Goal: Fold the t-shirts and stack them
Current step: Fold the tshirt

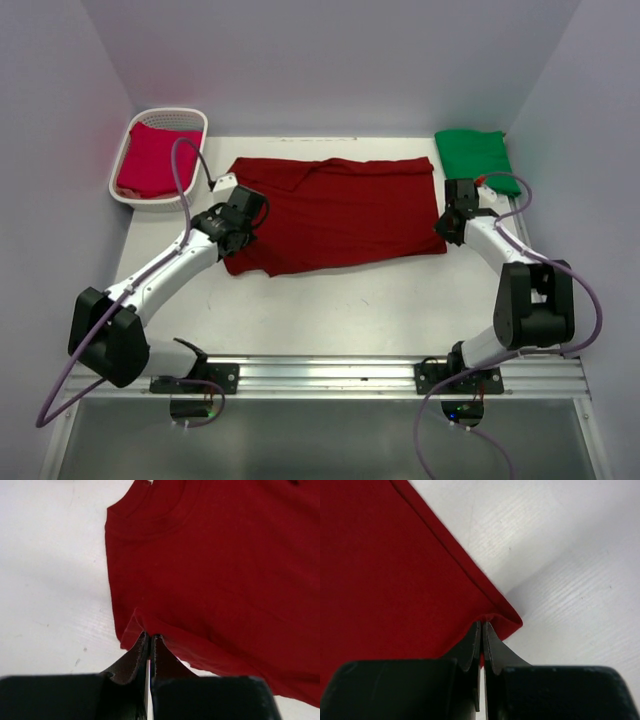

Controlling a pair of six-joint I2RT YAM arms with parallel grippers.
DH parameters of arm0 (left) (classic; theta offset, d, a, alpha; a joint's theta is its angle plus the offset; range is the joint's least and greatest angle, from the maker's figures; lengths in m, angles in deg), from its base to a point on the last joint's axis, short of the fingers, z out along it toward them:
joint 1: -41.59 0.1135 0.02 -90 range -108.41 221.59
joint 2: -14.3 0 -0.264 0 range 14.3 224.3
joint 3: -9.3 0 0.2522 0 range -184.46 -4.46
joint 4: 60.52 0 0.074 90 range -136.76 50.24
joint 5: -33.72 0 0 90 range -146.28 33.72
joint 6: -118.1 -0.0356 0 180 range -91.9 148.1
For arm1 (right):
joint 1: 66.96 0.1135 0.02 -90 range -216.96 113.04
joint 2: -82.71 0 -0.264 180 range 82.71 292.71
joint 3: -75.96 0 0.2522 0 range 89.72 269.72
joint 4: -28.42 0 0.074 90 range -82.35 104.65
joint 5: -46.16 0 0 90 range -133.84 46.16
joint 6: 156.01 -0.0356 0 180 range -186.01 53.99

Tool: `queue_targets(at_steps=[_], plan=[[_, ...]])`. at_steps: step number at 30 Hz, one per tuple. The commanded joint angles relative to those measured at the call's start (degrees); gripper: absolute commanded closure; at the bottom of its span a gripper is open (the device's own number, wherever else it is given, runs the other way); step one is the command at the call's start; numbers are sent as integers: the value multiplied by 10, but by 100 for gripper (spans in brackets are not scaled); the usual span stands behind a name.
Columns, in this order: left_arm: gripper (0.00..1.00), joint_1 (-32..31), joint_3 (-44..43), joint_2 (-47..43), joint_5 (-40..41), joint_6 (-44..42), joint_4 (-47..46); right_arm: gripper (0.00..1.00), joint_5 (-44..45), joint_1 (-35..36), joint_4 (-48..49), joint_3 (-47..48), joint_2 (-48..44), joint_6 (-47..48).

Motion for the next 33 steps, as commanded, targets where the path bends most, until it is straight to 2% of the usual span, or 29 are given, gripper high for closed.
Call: queue_targets(at_steps=[1,11,20,33], plan=[[100,14,-47,26,3,-36,-58,100,24,-2,21,49,32,11],[100,48,-107,115,4,-66,-82,100,29,-6,15,118,94,14],[100,84,-154,162,-4,-81,-90,100,31,-9,15,136,110,16],[100,97,-256,237,-11,-108,-78,100,31,-12,18,158,131,20]])
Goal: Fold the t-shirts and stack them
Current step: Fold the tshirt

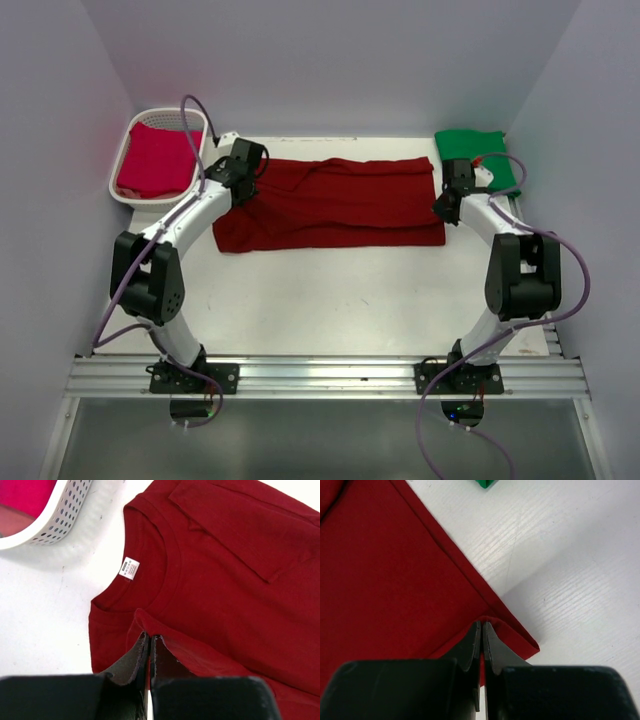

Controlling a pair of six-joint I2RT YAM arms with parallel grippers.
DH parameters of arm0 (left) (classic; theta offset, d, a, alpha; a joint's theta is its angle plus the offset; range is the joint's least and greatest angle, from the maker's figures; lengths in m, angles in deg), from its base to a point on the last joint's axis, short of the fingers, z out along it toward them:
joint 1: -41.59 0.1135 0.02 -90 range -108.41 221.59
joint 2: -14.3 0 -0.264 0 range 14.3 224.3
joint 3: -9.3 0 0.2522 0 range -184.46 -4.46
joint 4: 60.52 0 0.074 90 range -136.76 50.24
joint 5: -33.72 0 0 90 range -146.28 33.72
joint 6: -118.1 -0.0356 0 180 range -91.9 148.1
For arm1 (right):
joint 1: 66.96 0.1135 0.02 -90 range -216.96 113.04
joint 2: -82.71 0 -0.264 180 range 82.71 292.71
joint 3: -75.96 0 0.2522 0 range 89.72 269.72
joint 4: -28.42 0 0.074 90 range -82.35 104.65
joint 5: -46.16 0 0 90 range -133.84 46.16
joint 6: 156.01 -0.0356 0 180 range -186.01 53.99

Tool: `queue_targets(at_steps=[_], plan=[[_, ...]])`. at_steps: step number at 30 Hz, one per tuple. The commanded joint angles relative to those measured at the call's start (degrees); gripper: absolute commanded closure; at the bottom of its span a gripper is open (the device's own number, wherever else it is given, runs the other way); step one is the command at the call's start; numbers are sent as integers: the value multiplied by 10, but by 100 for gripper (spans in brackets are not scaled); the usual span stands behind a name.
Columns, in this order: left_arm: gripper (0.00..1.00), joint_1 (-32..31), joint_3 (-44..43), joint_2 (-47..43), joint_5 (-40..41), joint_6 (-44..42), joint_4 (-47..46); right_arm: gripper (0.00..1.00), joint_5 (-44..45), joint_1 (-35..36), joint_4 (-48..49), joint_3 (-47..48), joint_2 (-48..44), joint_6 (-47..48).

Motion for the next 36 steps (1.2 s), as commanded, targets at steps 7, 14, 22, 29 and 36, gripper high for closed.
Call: queue_targets(at_steps=[7,14,22,29,36], plan=[[100,18,-44,38,5,-22,-14,100,24,-8,18,31,26,7],[100,31,-52,56,5,-22,-20,100,19,-9,22,39,43,7],[100,40,-75,96,-17,-22,-40,100,18,-9,37,36,53,3],[86,41,-77,117,-52,-47,-122,75,4,-8,87,12,32,1],[0,41,73,3,-130,-46,-299,8,-25,-4,195,-76,-66,39]])
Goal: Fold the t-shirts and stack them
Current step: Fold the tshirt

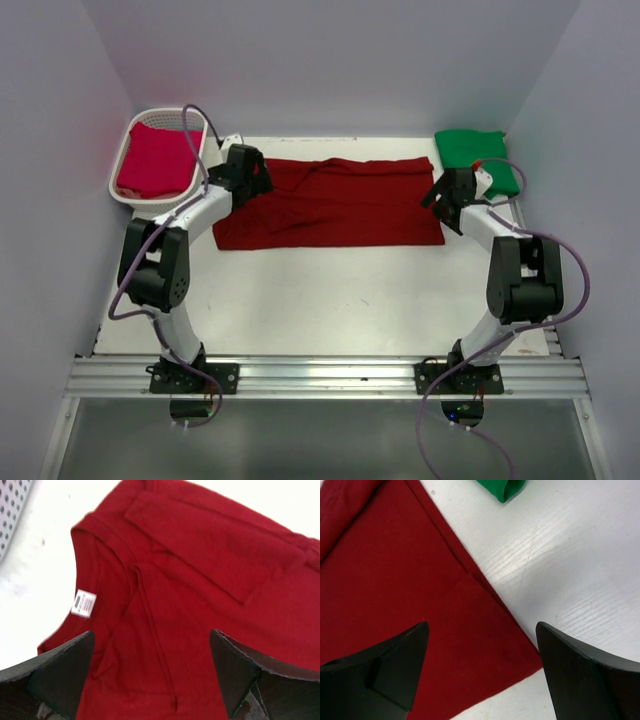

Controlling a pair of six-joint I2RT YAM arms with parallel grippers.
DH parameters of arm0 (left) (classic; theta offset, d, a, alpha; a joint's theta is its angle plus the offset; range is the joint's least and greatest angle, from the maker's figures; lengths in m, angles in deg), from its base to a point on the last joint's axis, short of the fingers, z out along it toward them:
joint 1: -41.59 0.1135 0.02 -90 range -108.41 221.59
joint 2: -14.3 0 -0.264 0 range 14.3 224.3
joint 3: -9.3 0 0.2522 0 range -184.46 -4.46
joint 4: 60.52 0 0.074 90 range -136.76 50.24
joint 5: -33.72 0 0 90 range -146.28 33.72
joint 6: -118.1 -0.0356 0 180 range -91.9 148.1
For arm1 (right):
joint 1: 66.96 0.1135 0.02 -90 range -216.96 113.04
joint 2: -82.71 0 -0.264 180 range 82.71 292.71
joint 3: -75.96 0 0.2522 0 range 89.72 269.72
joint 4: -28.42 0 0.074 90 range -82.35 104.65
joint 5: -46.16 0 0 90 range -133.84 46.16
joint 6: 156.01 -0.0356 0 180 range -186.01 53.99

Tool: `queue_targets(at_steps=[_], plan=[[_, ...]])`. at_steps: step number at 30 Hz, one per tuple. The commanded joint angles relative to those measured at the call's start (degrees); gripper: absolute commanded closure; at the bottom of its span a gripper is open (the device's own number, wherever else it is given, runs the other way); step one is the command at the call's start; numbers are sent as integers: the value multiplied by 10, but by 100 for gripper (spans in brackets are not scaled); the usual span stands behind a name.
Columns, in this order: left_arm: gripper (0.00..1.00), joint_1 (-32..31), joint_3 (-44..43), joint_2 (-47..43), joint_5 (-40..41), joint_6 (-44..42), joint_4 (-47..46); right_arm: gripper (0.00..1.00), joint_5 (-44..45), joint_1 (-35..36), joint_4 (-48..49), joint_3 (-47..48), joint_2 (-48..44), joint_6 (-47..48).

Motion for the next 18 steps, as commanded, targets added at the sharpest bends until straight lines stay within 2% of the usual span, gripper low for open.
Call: queue_targets(at_steps=[1,4,6,7,8,11,12,13,14,18], plan=[[0,5,62,-96,-44,-2,-113,8,-14,2,76,-33,-80,23],[0,5,106,-140,-60,18,-95,9,-36,7,75,-59,-119,30],[0,5,134,-159,-75,29,-89,20,-67,11,73,-70,-134,42],[2,5,163,-171,-101,35,-99,37,-84,11,73,-77,-135,46],[19,5,175,-176,-115,35,-105,99,-99,11,71,-80,-136,49],[60,5,214,-180,-162,39,-134,100,-155,12,62,-86,-131,48],[87,5,220,-178,-167,40,-134,100,-166,15,57,-87,-129,45],[96,5,226,-171,-174,40,-154,100,-173,17,52,-89,-121,42],[100,5,227,-166,-177,41,-157,100,-198,18,50,-90,-117,42],[100,5,240,-143,-176,34,-181,100,-213,32,34,-85,-77,44]])
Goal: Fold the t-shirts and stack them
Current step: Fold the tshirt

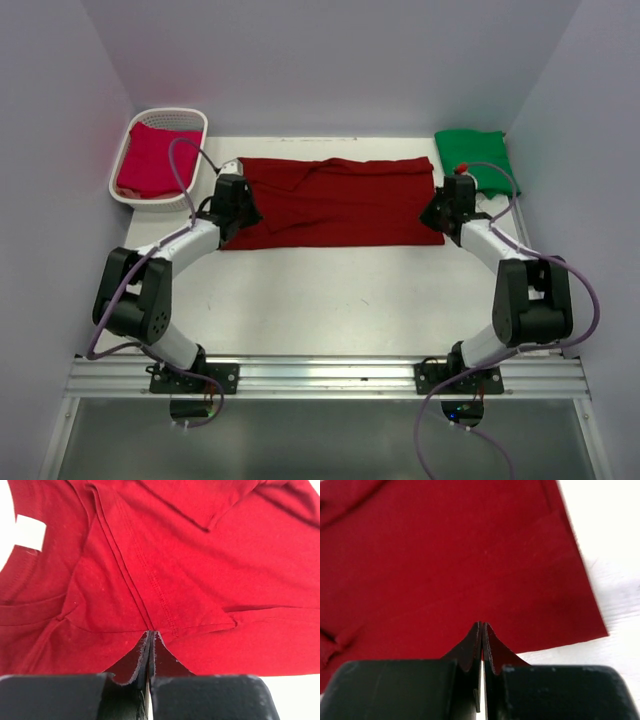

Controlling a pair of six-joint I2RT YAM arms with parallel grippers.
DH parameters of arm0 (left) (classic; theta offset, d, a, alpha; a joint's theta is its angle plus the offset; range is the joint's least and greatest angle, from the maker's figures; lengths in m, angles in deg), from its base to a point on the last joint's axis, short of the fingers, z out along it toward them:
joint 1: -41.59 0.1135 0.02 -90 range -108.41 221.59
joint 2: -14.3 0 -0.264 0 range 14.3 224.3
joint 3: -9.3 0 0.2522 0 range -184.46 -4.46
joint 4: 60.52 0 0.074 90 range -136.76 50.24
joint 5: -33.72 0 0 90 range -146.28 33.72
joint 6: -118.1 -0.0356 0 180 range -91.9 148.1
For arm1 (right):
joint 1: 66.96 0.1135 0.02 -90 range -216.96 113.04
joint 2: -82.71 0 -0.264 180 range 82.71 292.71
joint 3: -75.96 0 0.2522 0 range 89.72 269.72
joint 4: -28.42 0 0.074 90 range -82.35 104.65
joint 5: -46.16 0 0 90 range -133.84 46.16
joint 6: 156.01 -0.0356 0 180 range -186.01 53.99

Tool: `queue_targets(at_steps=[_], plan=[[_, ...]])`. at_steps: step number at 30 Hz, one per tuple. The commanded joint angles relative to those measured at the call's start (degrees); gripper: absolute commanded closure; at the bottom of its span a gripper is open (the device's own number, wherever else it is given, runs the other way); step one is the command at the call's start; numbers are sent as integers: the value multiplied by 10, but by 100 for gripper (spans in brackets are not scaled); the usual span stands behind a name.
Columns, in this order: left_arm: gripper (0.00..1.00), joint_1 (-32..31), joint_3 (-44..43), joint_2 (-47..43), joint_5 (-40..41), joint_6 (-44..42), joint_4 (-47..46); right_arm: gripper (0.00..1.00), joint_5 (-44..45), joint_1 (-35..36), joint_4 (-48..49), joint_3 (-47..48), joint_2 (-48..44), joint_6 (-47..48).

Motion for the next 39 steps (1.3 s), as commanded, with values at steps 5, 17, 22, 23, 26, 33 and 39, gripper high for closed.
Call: queue_targets(at_steps=[5,17,22,23,26,33,39], plan=[[100,5,25,51,-21,-4,-120,100,-38,25,0,9,85,14],[100,6,41,132,-44,-18,-150,100,17,49,-38,-8,76,40],[100,5,68,111,-38,-6,-72,100,51,50,-92,-19,58,46],[100,5,67,107,-37,-3,-52,100,56,50,-116,-18,56,48],[100,5,47,102,-15,13,60,100,71,50,-166,-11,58,51],[100,2,109,71,-74,45,127,100,68,50,-213,-35,47,56],[100,-2,145,23,-109,58,160,100,56,51,-218,-76,37,52]])
